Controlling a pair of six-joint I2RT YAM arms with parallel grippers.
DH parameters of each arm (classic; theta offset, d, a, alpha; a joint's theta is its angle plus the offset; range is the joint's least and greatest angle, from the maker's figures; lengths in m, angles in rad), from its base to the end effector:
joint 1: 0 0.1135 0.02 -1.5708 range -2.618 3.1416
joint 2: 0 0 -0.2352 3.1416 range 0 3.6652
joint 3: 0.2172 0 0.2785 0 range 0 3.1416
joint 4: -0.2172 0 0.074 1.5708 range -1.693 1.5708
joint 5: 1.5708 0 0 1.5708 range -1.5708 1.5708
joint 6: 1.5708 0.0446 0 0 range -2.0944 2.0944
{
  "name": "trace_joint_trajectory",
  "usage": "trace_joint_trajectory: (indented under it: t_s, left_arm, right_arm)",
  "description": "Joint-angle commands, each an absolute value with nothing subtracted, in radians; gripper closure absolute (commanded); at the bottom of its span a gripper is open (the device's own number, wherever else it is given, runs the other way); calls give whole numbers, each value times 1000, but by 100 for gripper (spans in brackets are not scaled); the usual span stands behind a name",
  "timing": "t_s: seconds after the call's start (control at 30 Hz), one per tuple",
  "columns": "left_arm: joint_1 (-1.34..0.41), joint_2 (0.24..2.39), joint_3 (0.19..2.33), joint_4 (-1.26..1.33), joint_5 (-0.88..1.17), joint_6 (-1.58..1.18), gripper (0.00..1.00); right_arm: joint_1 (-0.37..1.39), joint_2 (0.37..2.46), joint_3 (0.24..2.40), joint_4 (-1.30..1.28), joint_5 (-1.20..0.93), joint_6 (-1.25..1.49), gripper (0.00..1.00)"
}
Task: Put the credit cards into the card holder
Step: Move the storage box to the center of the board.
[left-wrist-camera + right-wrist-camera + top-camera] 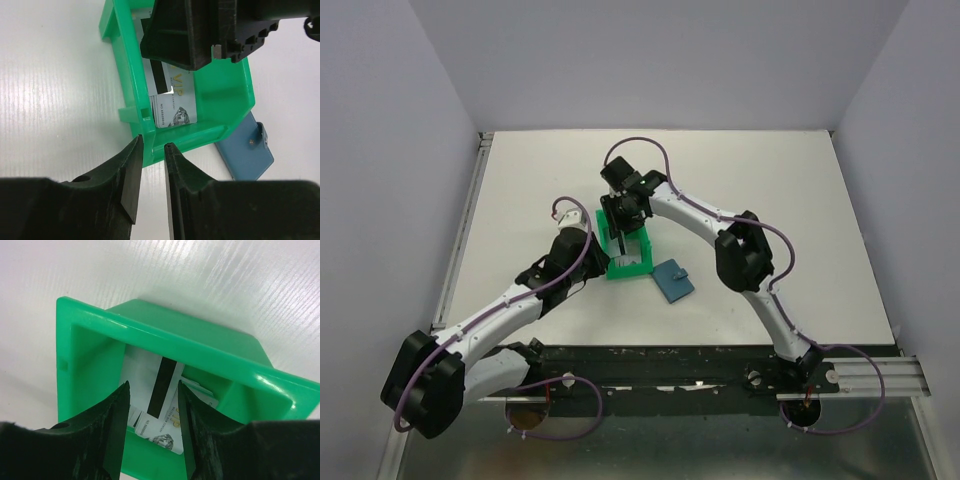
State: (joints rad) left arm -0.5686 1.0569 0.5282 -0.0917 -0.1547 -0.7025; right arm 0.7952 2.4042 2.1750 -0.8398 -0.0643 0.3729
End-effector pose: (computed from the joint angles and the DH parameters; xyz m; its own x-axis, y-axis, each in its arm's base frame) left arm 0.2275 -0.1372 0.1643 -0.6494 -0.3427 -0.6789 0.0089 0.8892 -0.4573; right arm 0.3687 0.3801 0.1644 -0.8391 -0.3364 -0.4274 -0.4601 0.8582 0.2277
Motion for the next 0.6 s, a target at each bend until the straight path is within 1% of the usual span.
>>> trace_joint_trajectory:
  t_s: [0.0, 0.13, 0.23, 0.57]
  left_arm:
    - [-563, 1072, 552, -25, -92, -683, 64]
    - [-563, 1074, 554, -17, -83, -686, 66]
    - [-565, 1069, 555, -20, -81, -687, 66]
    - [-563, 1066, 569, -40, -78, -681, 67]
  right_arm:
    - [781, 2444, 2214, -877, -49, 341, 48]
    - [778, 2471, 2272, -929, -9, 330, 45]
    - [775, 2474, 2270, -942, -5, 333, 43]
    - [759, 2483, 2258, -956, -34, 390, 42]
